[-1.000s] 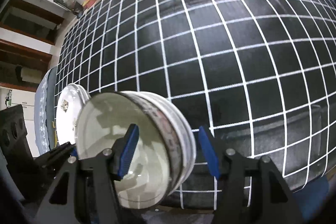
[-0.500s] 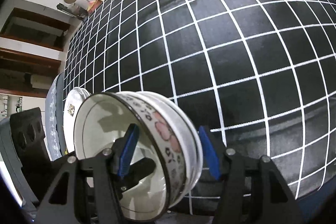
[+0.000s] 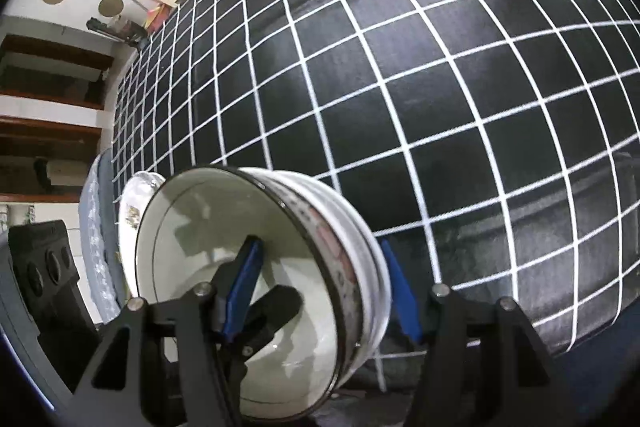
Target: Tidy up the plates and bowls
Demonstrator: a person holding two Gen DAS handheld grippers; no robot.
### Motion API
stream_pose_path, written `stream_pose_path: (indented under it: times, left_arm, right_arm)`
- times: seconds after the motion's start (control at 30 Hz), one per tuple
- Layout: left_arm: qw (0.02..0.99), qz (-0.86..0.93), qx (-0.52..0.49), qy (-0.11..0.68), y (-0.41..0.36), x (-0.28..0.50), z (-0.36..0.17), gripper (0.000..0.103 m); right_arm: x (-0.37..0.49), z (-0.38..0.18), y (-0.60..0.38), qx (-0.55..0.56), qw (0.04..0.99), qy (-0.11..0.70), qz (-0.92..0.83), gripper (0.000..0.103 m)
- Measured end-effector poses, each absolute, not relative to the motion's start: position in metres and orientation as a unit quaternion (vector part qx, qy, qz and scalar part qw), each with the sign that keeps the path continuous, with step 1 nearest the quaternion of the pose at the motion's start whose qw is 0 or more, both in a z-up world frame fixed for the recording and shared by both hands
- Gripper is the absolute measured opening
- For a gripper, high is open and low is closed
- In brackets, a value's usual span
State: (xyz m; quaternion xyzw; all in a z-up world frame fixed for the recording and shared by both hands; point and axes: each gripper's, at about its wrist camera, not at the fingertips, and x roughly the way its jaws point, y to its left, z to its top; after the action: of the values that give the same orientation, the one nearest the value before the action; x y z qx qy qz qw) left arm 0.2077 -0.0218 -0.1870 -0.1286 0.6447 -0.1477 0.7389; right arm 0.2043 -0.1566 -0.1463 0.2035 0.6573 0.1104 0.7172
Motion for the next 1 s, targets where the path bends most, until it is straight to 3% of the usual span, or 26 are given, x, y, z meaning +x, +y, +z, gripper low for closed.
stream_pose_path:
  times: [0.5, 1.0]
  left_arm:
    - [0.781, -0.093, -0.151, 0.599, 0.069, 0.217, -0.118, 0.062]
    - [0.766, -0.053, -0.194, 0.611, 0.165, 0.231, -0.155, 0.062]
  right_arm:
    - [0.219, -0.088, -0.048, 0.165, 0.733, 0.634, 0.182, 0.064]
    - [0.239, -0.120, 0.033, 0.123, 0.710, 0.661, 0.209, 0.062]
